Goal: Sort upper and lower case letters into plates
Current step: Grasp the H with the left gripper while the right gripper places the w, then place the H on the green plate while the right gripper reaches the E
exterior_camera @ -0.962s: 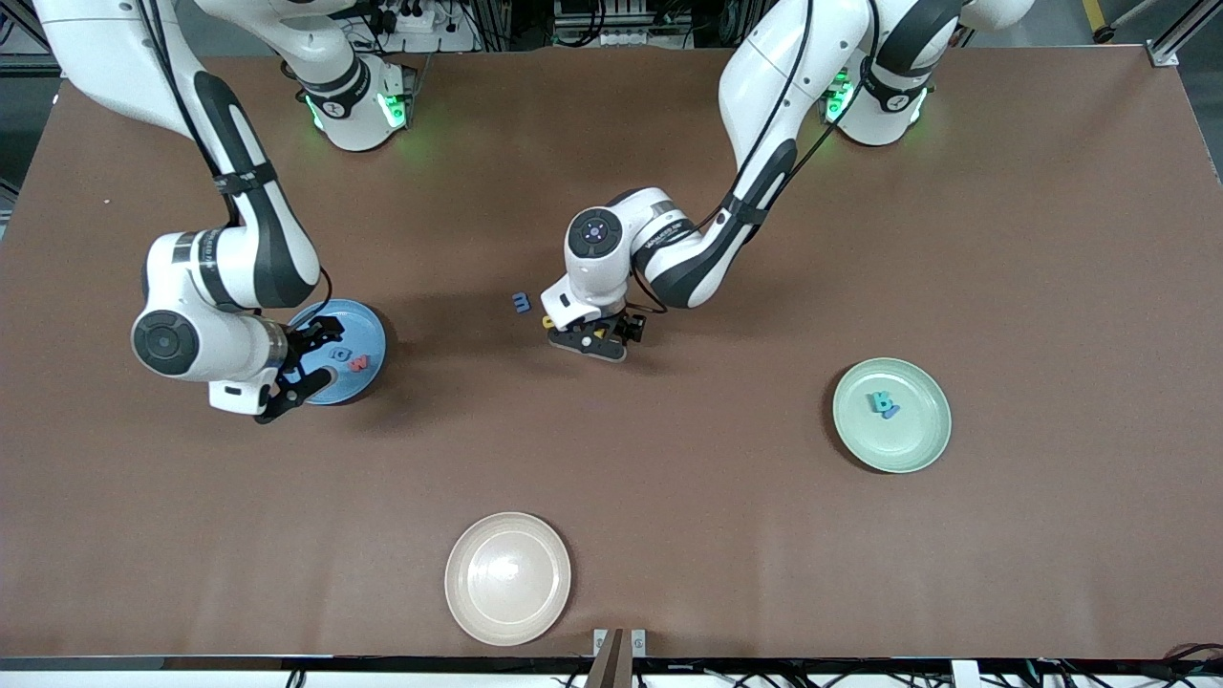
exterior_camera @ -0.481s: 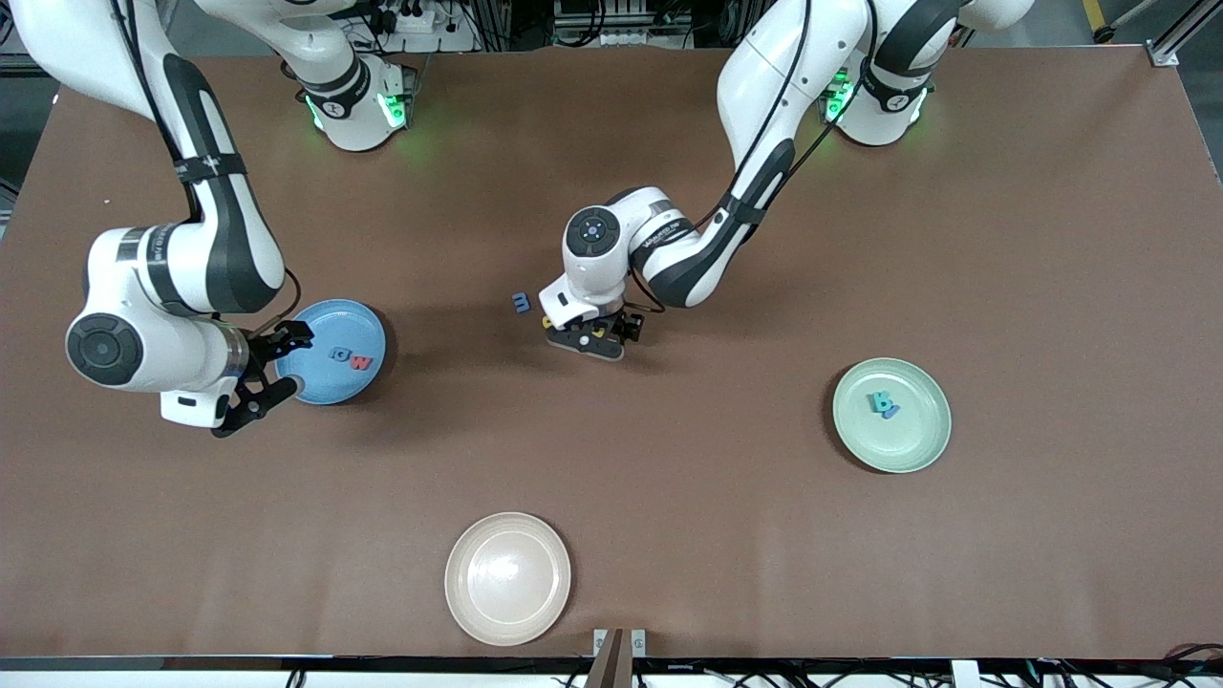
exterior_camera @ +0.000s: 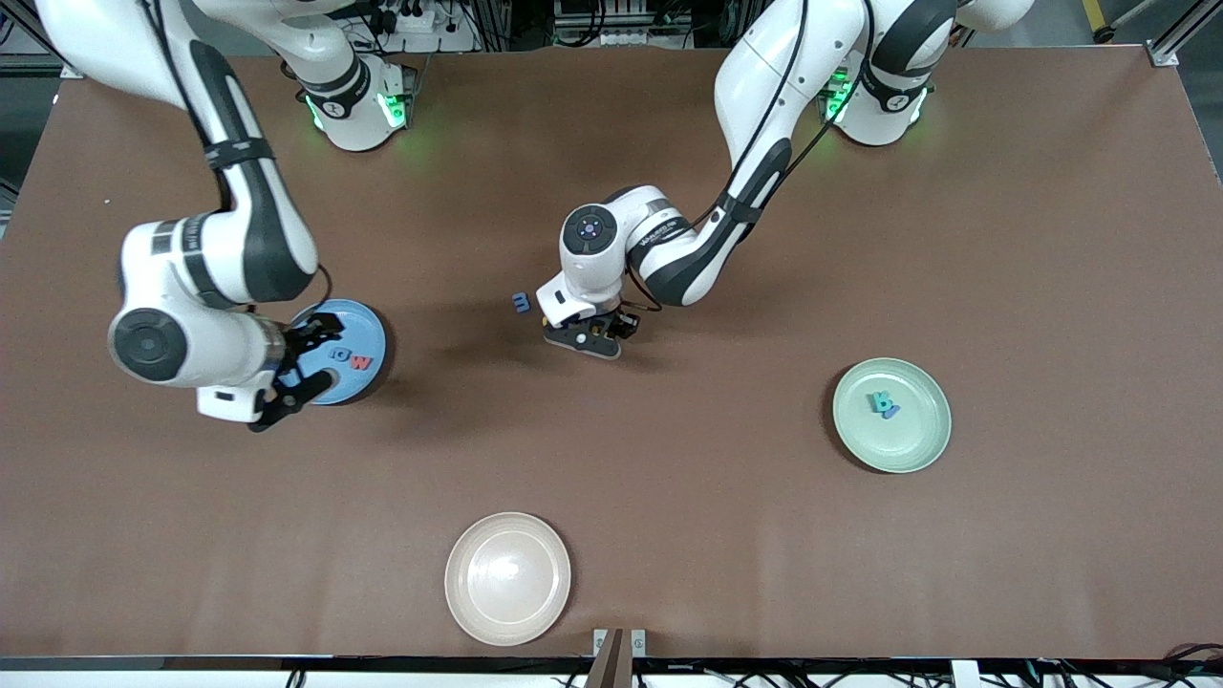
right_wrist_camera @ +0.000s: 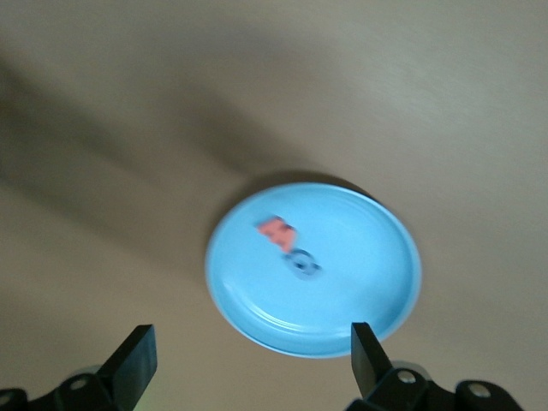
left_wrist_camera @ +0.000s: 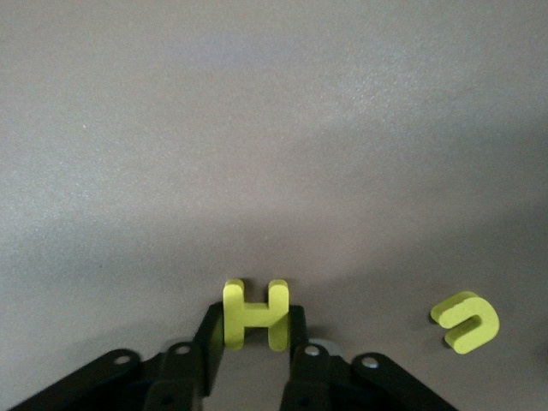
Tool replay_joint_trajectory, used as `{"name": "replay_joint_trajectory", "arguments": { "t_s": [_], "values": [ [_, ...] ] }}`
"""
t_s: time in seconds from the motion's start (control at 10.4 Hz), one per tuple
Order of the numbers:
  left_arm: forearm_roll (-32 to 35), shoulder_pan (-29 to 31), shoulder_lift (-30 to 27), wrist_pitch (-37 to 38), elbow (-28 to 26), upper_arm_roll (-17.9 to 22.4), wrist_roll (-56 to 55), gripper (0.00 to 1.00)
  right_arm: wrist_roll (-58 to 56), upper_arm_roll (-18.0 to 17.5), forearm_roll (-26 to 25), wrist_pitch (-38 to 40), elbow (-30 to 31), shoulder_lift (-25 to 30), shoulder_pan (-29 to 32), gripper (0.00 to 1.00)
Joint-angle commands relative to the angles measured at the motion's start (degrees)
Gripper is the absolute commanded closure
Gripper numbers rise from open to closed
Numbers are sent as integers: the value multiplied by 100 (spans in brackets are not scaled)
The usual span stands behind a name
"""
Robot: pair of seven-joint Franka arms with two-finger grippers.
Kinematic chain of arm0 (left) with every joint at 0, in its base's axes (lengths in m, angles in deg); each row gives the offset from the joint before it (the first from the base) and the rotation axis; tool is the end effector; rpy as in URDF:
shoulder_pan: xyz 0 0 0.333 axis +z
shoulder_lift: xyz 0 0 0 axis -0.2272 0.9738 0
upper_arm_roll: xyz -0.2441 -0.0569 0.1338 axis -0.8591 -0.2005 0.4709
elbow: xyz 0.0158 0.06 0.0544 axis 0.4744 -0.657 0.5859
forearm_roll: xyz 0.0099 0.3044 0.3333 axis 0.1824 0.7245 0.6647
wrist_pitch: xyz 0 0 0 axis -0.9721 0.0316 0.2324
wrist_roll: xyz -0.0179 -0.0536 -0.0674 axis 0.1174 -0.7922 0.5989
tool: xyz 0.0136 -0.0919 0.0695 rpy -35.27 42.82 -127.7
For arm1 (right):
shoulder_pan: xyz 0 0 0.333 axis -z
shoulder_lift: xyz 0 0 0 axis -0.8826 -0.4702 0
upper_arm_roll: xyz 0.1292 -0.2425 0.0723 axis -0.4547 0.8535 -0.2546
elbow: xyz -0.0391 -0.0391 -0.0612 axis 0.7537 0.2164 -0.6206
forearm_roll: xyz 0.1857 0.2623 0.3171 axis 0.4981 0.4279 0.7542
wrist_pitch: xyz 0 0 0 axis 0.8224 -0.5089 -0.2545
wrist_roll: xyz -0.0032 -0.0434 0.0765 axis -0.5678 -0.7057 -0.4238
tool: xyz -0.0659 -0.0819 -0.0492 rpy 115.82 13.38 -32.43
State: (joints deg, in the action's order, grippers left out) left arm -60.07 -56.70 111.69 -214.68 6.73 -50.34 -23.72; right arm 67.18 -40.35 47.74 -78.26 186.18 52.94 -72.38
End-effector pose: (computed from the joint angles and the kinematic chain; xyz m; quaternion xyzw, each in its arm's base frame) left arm 0.4699 -0.5790 0.1063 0.9889 -0.1473 0.0144 0.0083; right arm 0.6419 0.1223 0.2650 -0.9487 -0.2747 0.1562 0.0127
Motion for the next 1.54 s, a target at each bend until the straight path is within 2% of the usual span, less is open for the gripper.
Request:
{"name": "replay_joint_trajectory", "arguments": {
  "t_s": [0.0,0.1,0.19,0.48,0.58,0.77,0.96,1.35,1.44],
  "values": [
    [41,93,-107,-3,108,46,-174,100,407,-255,580,-183,287,130,32,0],
    [41,477,-335,137,56,11,-165,100,504,-482,592,-394,402,166,14,0],
    [49,811,-537,582,55,-59,-139,100,887,-676,592,-536,455,157,-56,0],
    [164,2541,-916,1831,-75,-901,526,100,1626,-1107,609,-1448,972,140,-241,0],
    [155,2868,-1083,1982,-285,-903,903,100,1751,-1256,609,-1799,1218,131,-267,0],
    [312,3545,-1180,2010,-698,-894,1240,100,2357,-1669,609,-2975,1842,96,-407,0],
    [882,4177,-1234,2001,-1008,-886,1539,100,2429,-1724,609,-3681,2221,69,-653,0],
    [893,4778,-1190,1975,-999,-886,1715,100,2893,-1706,400,-3815,2275,-219,-1093,0],
    [893,4805,-1198,1975,-1008,-886,1733,47,3261,-1715,15,-3850,2267,-351,-1120,0]
  ]
}}
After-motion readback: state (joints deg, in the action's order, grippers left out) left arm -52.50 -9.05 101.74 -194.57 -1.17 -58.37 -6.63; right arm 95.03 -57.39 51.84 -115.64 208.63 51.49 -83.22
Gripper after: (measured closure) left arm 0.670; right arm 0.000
